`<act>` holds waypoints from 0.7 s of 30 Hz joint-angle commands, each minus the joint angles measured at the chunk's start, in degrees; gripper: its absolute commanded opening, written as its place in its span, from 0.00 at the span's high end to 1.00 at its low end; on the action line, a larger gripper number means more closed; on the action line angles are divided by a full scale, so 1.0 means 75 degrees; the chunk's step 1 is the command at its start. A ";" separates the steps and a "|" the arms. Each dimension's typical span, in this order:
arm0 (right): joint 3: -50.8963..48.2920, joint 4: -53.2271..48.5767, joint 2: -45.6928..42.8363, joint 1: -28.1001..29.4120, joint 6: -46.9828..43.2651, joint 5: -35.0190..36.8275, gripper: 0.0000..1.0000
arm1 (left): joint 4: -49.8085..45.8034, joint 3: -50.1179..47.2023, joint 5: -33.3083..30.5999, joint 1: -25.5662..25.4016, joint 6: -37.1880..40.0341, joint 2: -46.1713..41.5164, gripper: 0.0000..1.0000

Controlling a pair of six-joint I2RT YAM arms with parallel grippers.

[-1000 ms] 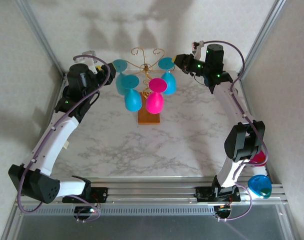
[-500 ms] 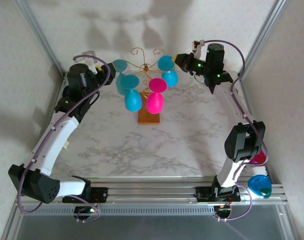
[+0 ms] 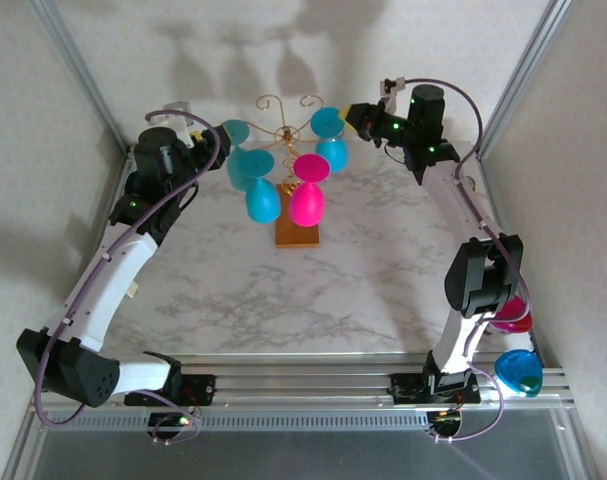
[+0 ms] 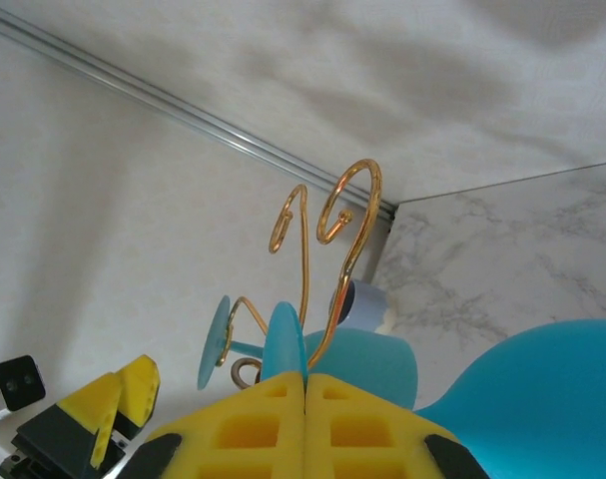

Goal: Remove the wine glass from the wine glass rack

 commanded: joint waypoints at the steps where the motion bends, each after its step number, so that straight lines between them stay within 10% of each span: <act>1: 0.0263 0.0478 0.0099 0.0047 0.0182 -0.0104 1.00 | 0.0079 0.0012 -0.0092 -0.0068 0.0048 -0.0094 0.40; 21: -0.0738 0.0819 -0.0560 -0.0274 0.0317 0.0071 1.00 | 0.0085 0.0017 -0.0067 -0.0057 0.0036 -0.0104 0.40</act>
